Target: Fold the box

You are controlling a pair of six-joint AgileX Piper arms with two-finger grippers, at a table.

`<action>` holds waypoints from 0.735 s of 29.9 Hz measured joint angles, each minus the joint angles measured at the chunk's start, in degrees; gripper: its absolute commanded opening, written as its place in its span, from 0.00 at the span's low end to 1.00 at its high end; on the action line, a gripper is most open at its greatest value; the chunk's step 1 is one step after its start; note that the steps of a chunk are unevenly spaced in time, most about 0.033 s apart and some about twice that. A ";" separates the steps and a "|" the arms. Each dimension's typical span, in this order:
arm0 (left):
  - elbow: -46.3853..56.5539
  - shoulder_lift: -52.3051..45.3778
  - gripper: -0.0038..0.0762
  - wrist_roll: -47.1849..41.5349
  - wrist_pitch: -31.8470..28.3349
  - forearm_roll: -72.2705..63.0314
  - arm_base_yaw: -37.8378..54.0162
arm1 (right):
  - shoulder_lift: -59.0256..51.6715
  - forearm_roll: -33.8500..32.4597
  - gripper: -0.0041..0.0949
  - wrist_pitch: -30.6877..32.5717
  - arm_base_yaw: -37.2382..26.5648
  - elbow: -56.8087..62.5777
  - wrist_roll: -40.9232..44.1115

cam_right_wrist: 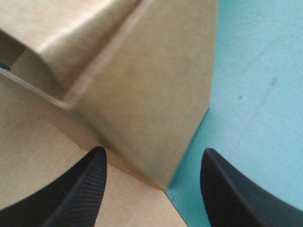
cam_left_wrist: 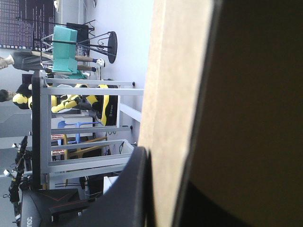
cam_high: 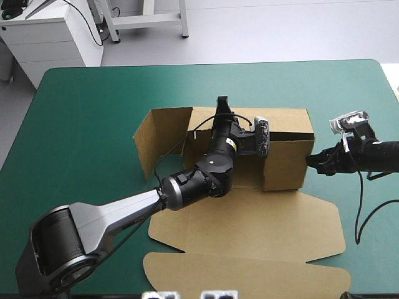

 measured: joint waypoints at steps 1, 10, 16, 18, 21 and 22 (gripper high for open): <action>0.00 0.00 0.04 0.00 0.00 0.00 0.00 | -0.12 0.28 0.61 0.35 0.00 0.00 -0.54; 0.00 0.04 0.04 0.00 0.00 0.00 0.00 | -0.05 2.36 0.61 1.17 0.24 0.15 -5.22; 0.00 0.04 0.04 0.00 0.00 0.00 0.00 | 3.37 2.72 0.60 -1.67 3.64 2.26 -7.21; 0.00 0.04 0.04 0.00 0.00 0.06 0.00 | 4.44 3.01 0.60 -2.21 4.25 2.58 -7.27; 0.00 0.10 0.04 0.02 0.15 0.06 0.00 | 5.36 4.53 0.60 -2.80 4.38 2.65 -7.48; 0.00 0.11 0.04 0.02 0.26 0.06 0.00 | 5.59 5.46 0.60 -3.14 4.38 2.65 -7.66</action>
